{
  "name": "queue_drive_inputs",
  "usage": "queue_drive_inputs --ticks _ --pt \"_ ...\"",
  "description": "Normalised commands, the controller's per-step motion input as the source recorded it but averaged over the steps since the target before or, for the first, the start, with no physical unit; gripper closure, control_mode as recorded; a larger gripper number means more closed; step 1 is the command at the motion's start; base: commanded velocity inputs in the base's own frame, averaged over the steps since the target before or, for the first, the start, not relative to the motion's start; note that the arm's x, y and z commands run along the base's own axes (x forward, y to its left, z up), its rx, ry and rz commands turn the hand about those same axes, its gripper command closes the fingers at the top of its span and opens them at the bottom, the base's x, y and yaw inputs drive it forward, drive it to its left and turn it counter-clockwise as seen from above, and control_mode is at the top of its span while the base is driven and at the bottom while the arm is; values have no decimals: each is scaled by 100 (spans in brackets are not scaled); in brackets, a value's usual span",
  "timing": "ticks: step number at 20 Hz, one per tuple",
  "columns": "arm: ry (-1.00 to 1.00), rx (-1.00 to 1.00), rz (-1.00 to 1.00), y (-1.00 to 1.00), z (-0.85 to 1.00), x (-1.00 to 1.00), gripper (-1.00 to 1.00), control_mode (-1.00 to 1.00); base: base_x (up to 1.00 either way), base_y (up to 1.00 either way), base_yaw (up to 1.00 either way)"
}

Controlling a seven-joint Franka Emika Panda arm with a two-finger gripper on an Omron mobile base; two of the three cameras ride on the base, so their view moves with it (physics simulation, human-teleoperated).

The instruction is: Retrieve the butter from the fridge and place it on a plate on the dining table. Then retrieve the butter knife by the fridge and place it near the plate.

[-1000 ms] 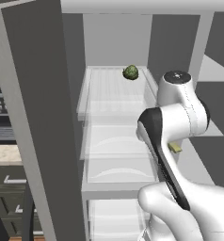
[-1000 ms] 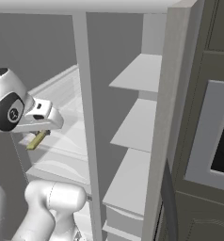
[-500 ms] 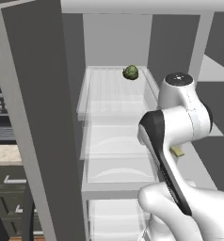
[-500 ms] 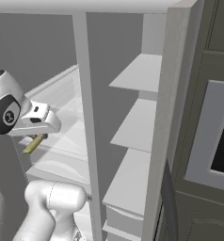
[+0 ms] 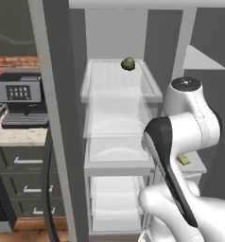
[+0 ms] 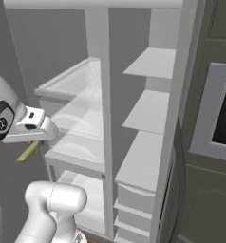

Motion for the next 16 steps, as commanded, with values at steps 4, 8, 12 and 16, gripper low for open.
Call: queue_drive_inputs --ticks 4,8,12,16 --pt "0 0 0 0 0 0 100 100 -82 8 0" --pt "0 0 0 0 0 0 100 100 -78 1 0" --pt "0 0 0 0 0 0 100 100 -68 16 0" --pt "0 0 0 0 0 0 100 100 -65 31 1"
